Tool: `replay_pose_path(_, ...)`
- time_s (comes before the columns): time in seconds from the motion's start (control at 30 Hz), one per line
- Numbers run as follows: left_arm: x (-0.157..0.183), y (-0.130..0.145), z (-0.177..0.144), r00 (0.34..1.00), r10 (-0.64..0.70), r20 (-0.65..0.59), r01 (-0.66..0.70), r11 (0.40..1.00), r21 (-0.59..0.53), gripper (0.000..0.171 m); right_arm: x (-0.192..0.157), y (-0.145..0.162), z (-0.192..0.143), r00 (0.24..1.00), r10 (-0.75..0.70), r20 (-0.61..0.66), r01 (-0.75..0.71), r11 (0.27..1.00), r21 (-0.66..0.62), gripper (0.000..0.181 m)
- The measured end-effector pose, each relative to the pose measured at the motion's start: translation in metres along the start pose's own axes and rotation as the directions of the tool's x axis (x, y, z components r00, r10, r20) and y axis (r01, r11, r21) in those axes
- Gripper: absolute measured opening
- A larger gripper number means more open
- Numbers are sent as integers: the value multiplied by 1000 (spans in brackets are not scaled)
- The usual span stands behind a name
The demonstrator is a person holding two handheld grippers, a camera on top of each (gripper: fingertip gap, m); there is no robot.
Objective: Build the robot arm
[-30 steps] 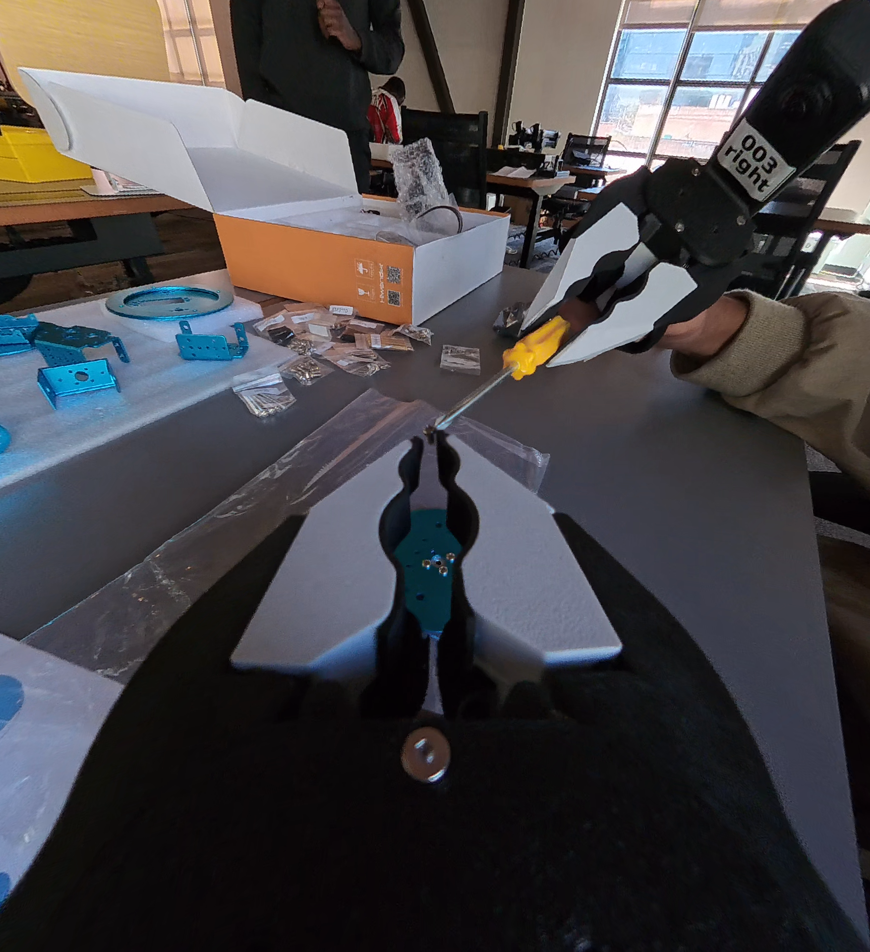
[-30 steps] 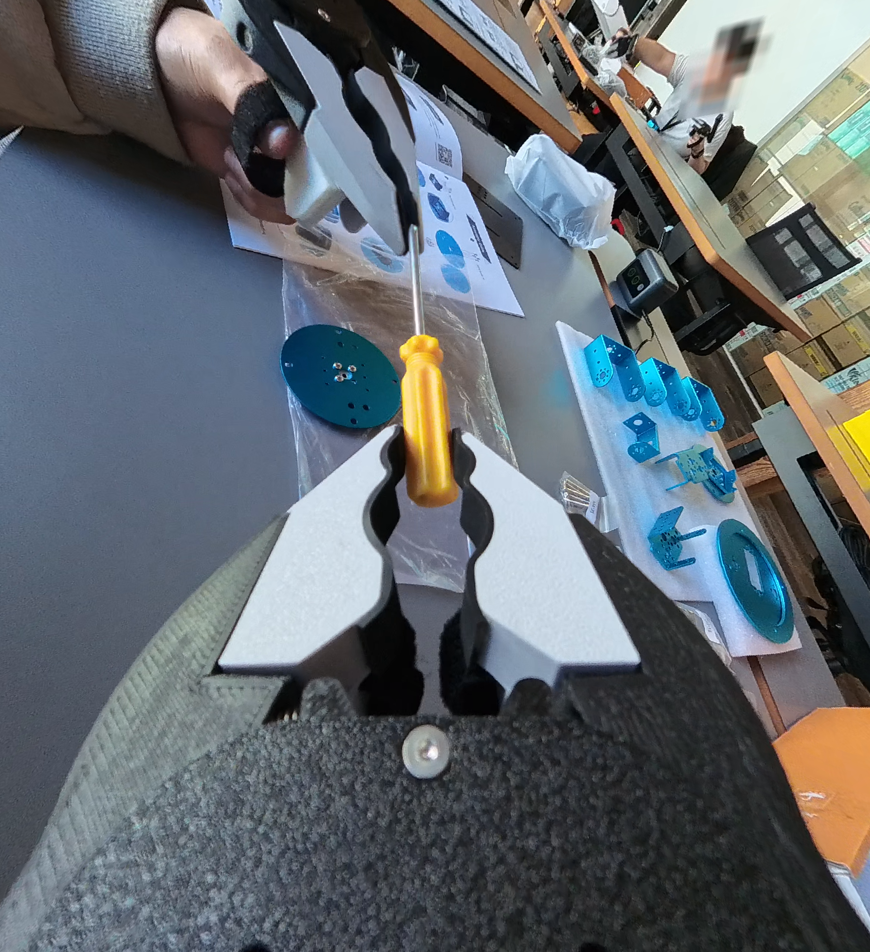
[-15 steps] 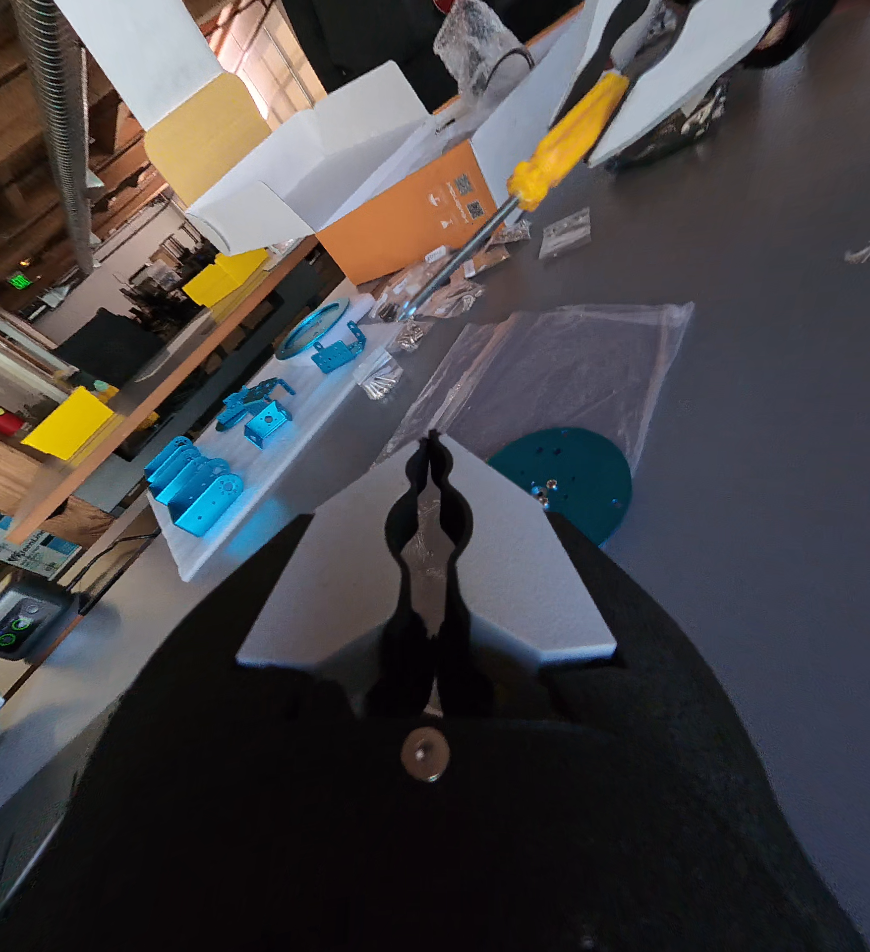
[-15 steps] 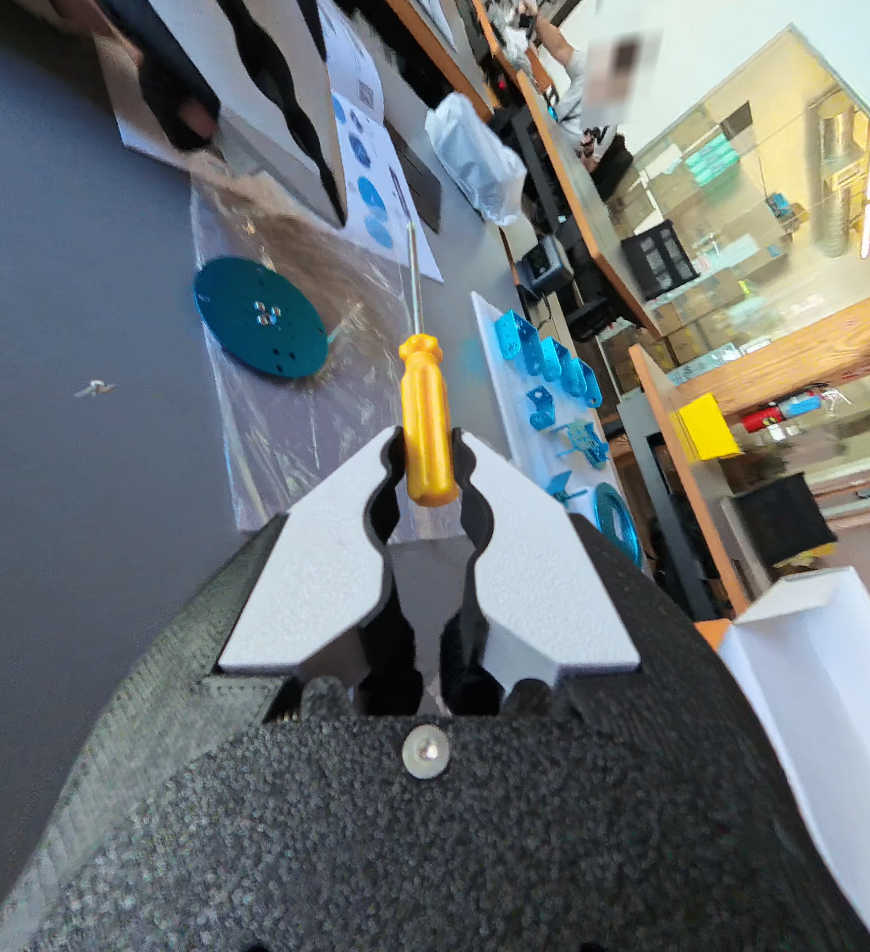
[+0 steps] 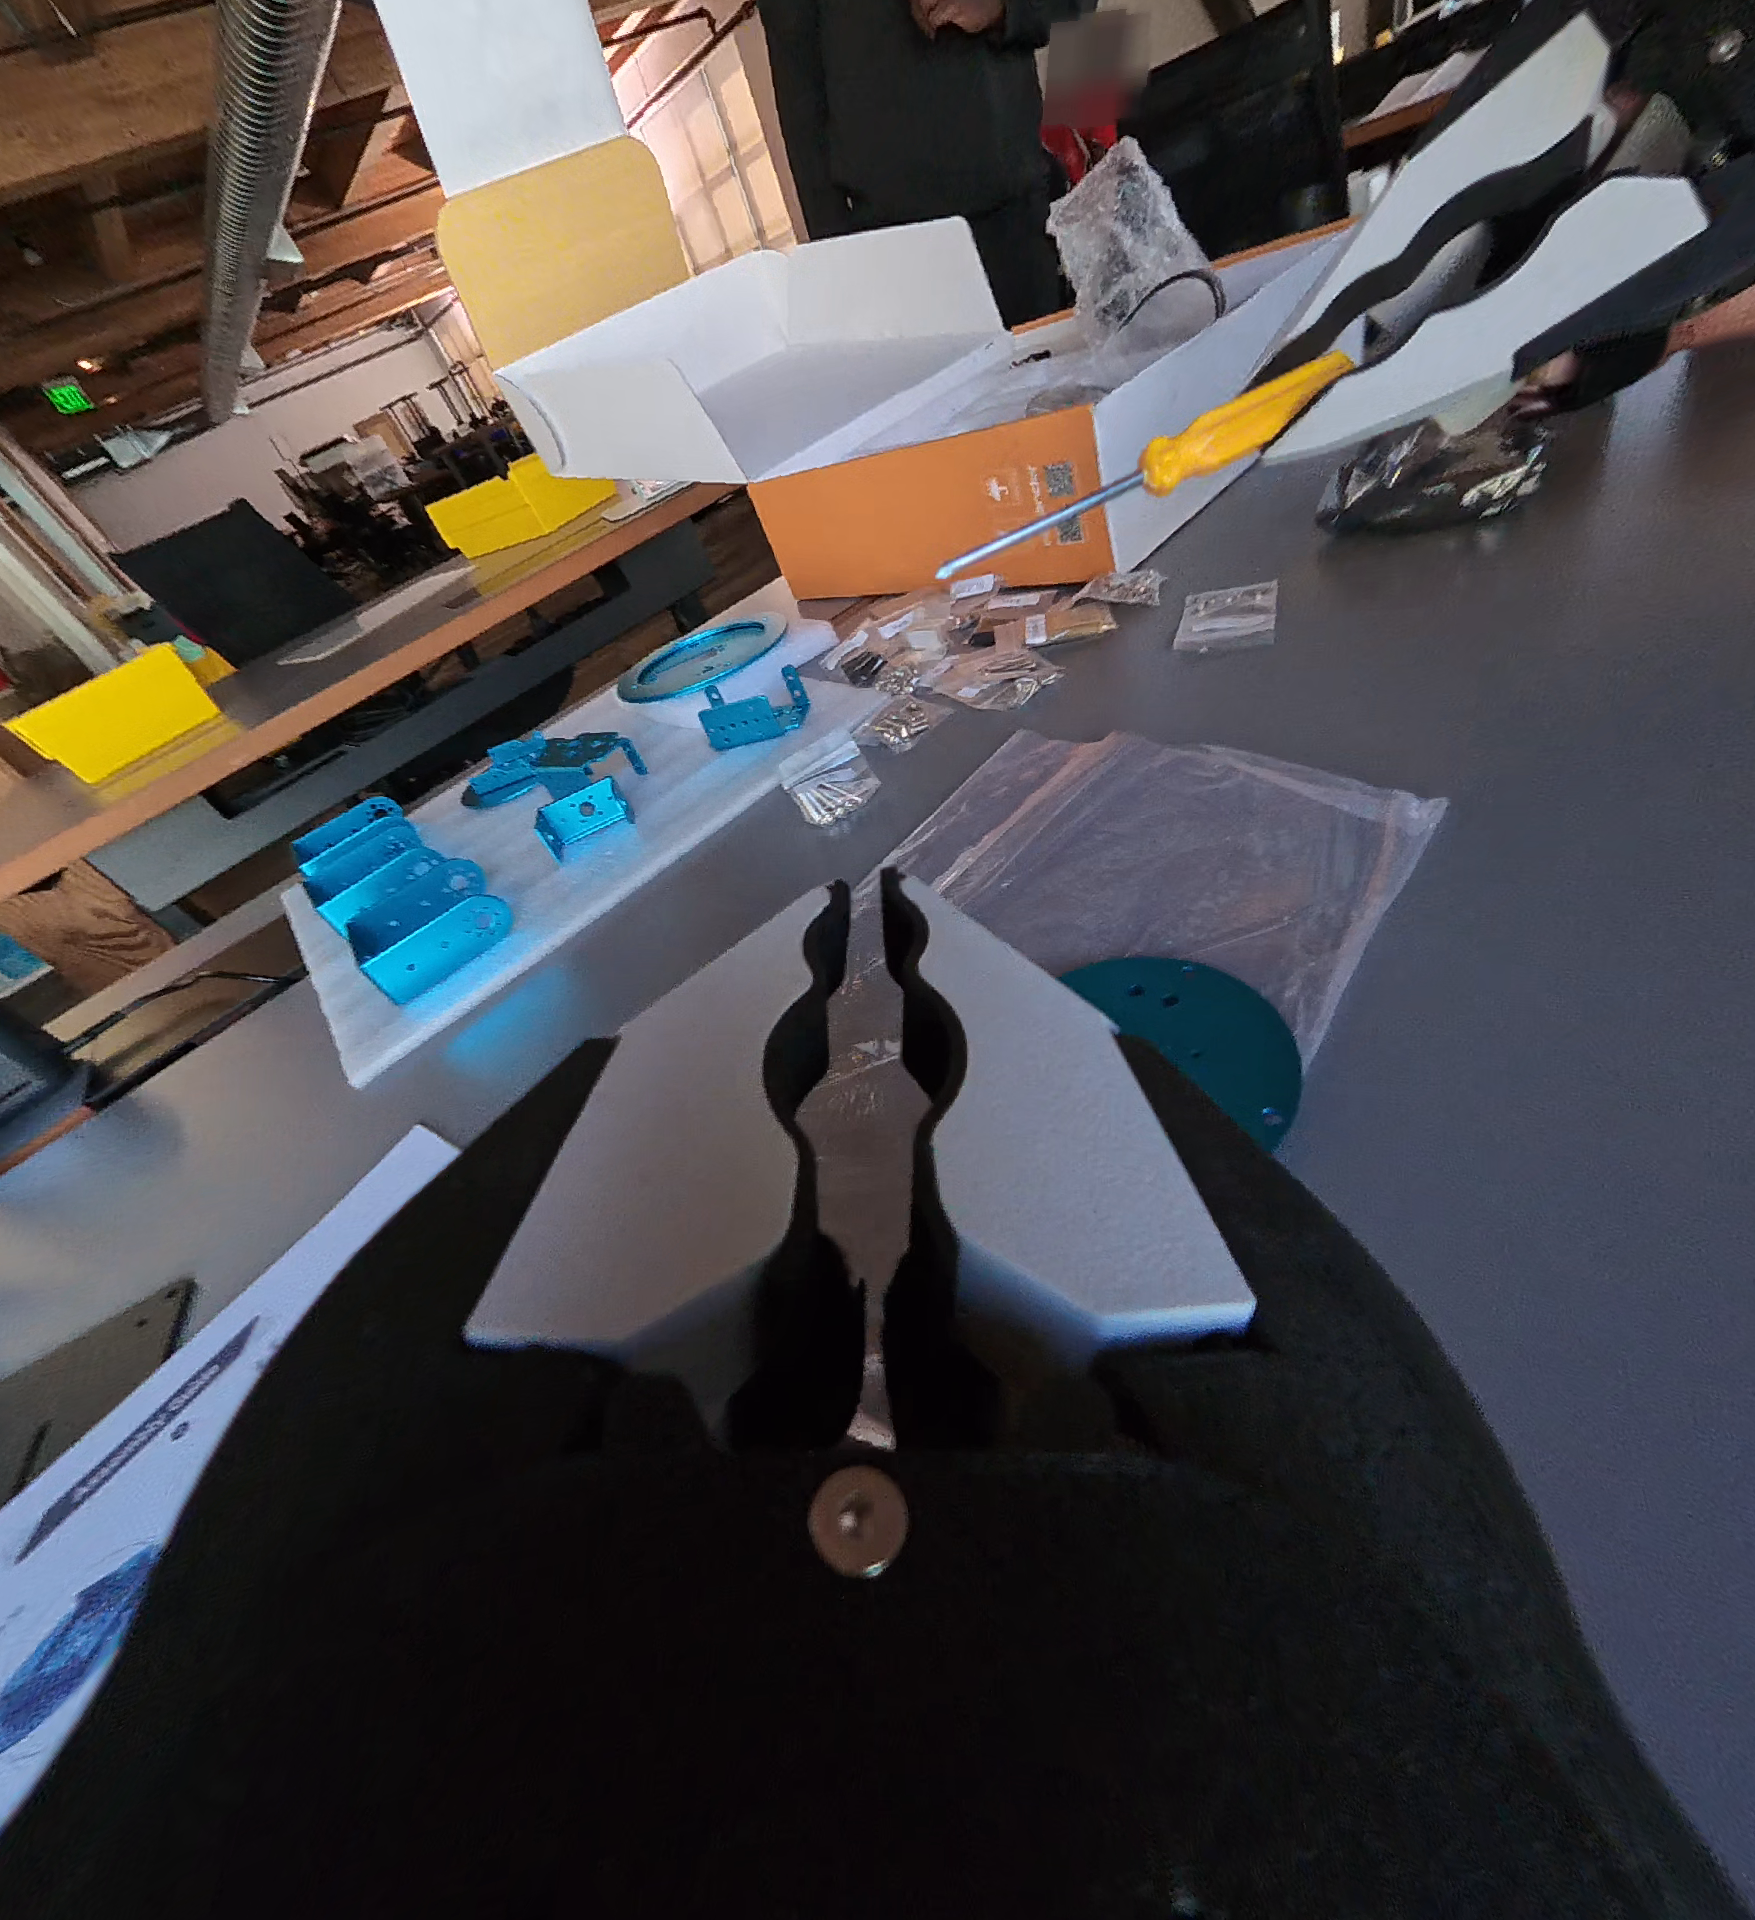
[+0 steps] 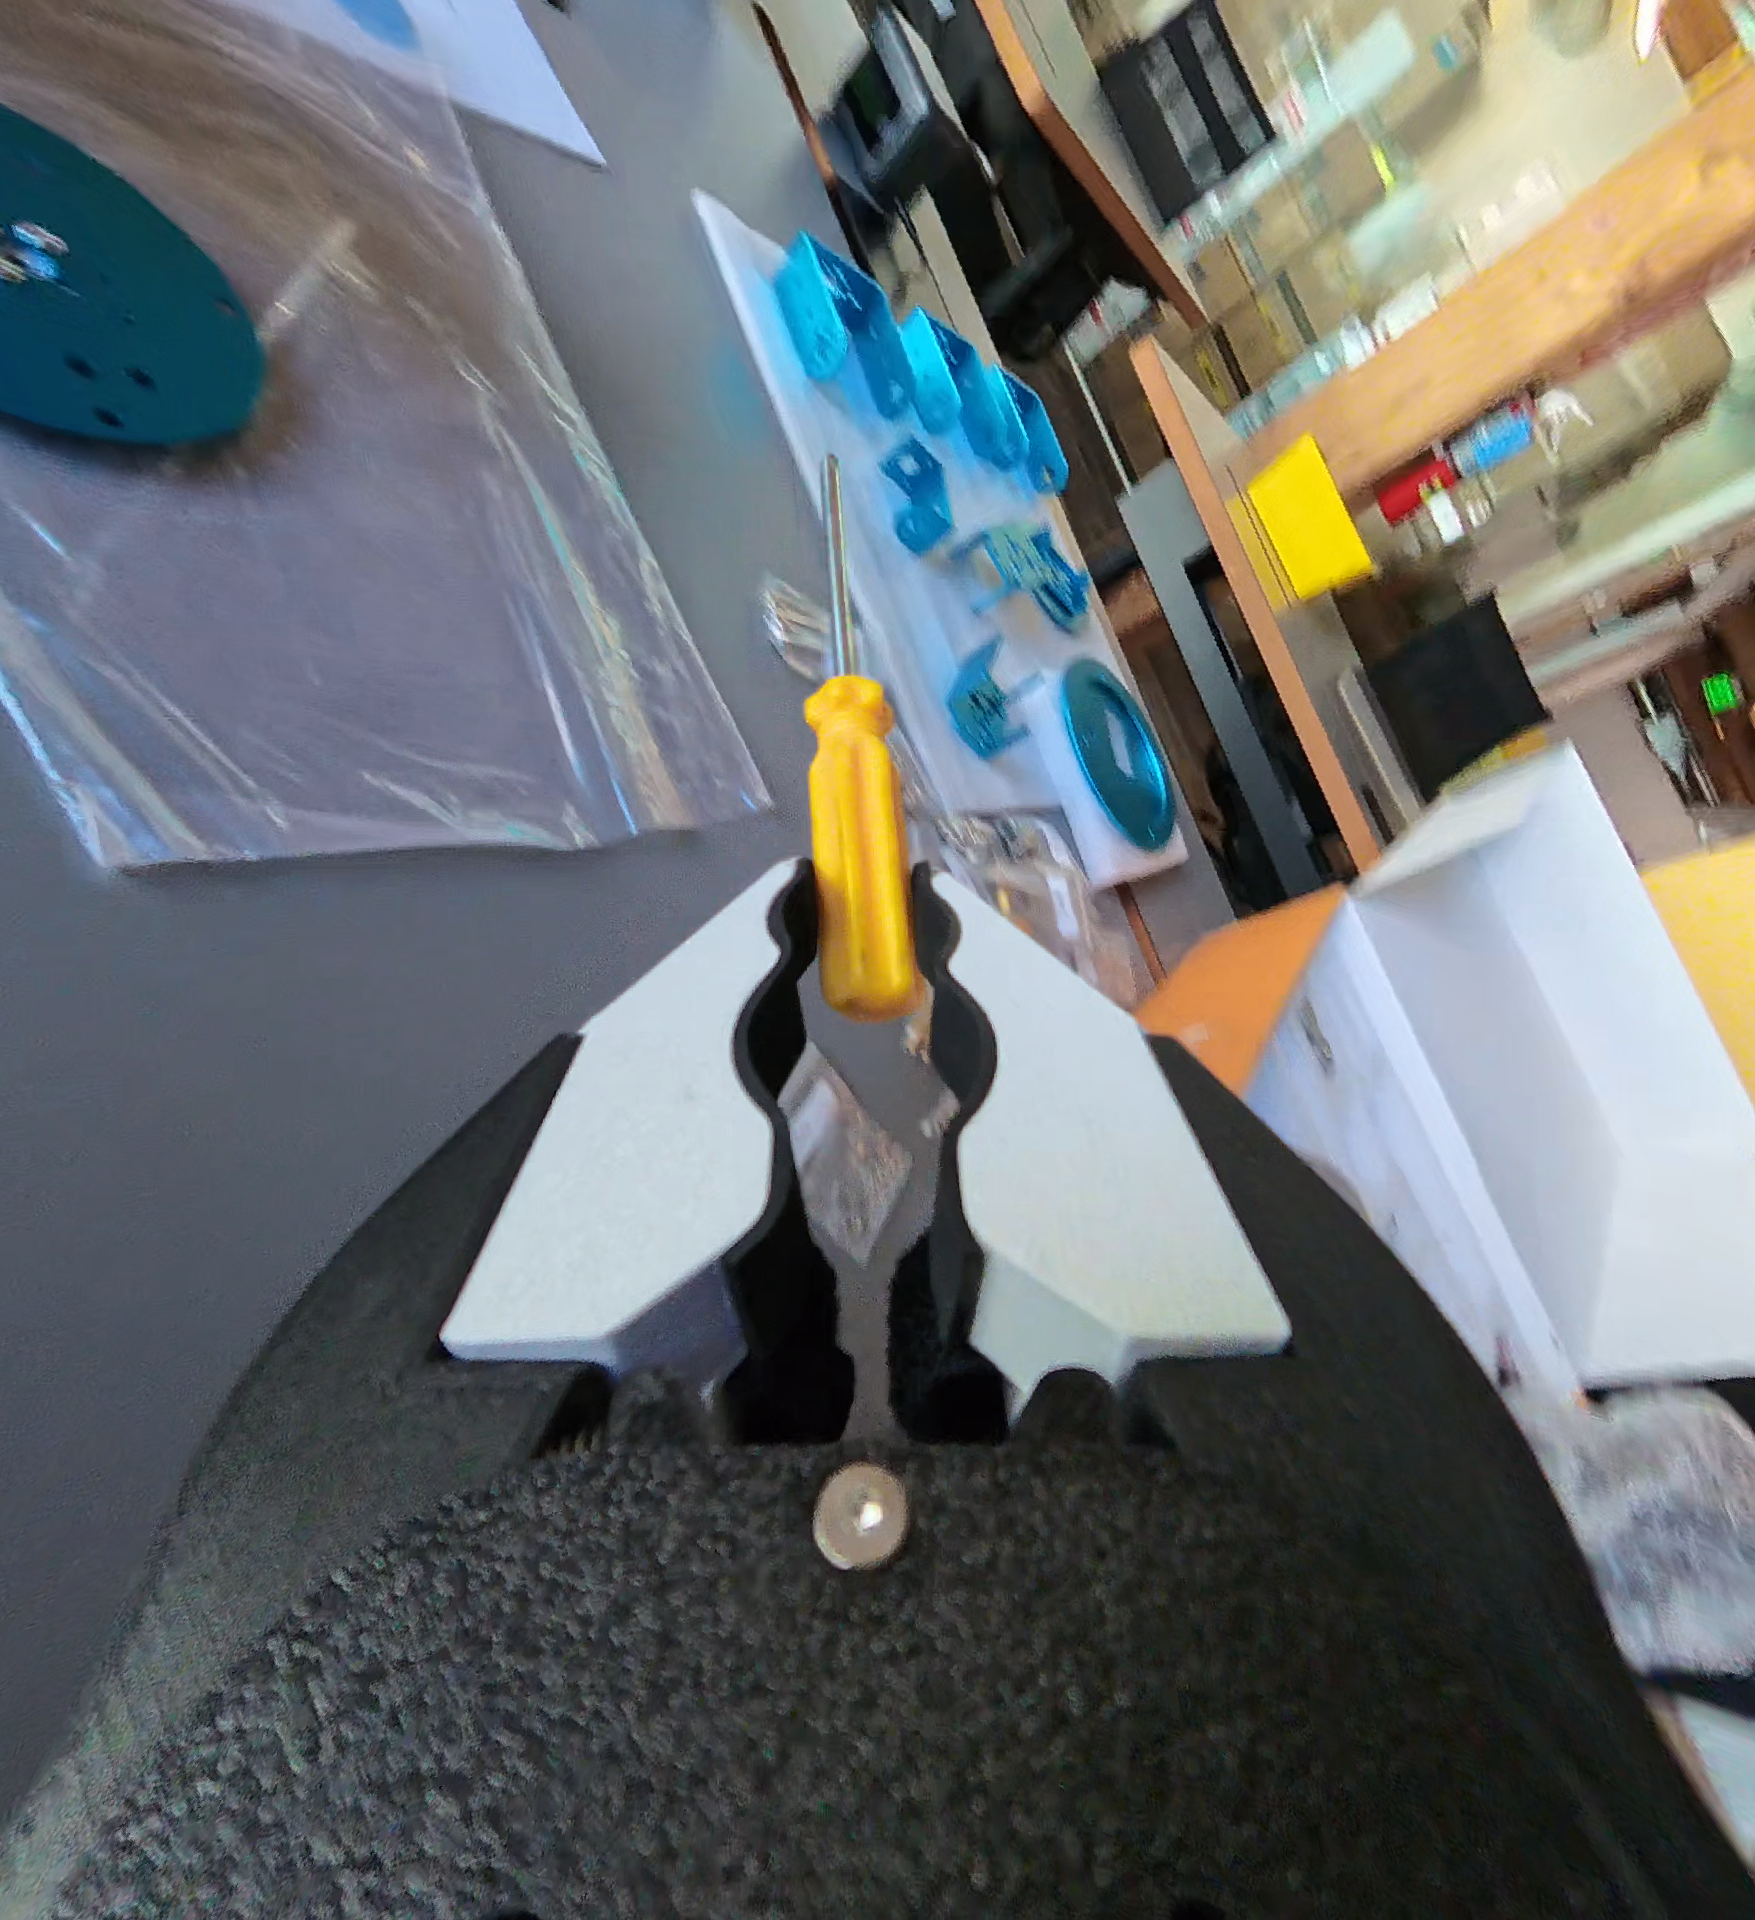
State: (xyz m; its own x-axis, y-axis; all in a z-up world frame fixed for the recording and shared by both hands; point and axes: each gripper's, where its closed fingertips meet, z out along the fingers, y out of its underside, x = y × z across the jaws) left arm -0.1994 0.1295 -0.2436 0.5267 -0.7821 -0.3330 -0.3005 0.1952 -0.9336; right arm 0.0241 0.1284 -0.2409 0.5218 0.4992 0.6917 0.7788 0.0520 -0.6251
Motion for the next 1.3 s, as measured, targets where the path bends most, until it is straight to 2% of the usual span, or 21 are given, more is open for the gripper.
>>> replay_pose_path(0.07,0,-2,0,999,-40,-17,40,999,10,8,11,8,-19,990,138,-39,-140,990,-35,17)
replay_pose_path(0.13,-3,-3,-1,998,-55,-14,55,998,17,9,19,-3,-51,940,335,-68,-329,940,88,17)
replay_pose_path(0.2,-2,-3,-1,999,-46,-16,47,999,18,9,18,-19,-85,893,444,-79,-411,873,262,17)
replay_pose_path(0.3,0,2,2,999,-32,-17,31,999,-8,11,0,-49,-137,857,513,49,-475,749,463,17)
replay_pose_path(0.37,1,5,3,999,-28,-21,27,999,-19,11,-6,-59,-172,864,490,110,-473,719,508,17)
replay_pose_path(0.43,1,8,4,999,-31,-21,30,999,-31,12,3,-56,-206,881,457,125,-455,743,490,17)
replay_pose_path(0.5,-1,10,5,999,-51,-16,50,998,-33,12,31,-44,-244,895,435,101,-431,781,451,17)
replay_pose_path(0.53,-4,10,5,997,-72,-9,72,997,-31,12,53,-38,-265,878,472,86,-455,764,457,16)
replay_pose_path(0.57,-6,8,5,995,-100,-8,100,995,-23,11,68,-37,-284,869,480,124,-480,751,453,16)
replay_pose_path(0.6,-6,5,4,992,-127,-11,127,992,-18,11,73,-35,-300,884,436,167,-464,781,418,16)
replay_pose_path(0.67,-2,0,0,986,-166,-4,165,985,-40,15,80,-11,-331,928,354,114,-372,881,291,16)
replay_pose_path(0.7,4,-5,-4,984,-180,-4,179,983,-49,18,78,8,-348,937,337,94,-349,909,226,16)
replay_pose_path(0.77,24,-17,-16,976,-218,-2,218,975,-51,21,50,43,-386,928,344,142,-366,913,181,16)
replay_pose_path(0.83,60,-27,-30,963,-265,-42,262,963,-60,22,3,92,-419,905,397,152,-418,895,155,17)
replay_pose_path(0.93,136,-39,-51,946,-297,-131,287,953,-95,24,-79,187,-459,842,538,36,-538,837,98,17)
replay_pose_path(1.03,235,-44,-68,910,-303,-282,265,950,-165,26,-176,254,-493,697,717,7,-711,690,140,16)
replay_pose_path(1.13,322,-34,-74,872,-322,-369,237,937,-257,26,-267,317,-518,469,883,-33,-868,468,167,16)
replay_pose_path(1.17,349,-29,-75,848,-351,-396,245,924,-294,26,-295,334,-524,410,910,-58,-897,414,158,16)
replay_pose_path(1.23,394,-15,-77,797,-403,-451,247,897,-366,26,-337,351,-536,336,937,-95,-925,347,157,16)
replay_pose_path(1.3,427,4,-75,765,-436,-474,226,871,-436,26,-359,358,-548,308,942,-134,-933,326,150,16)
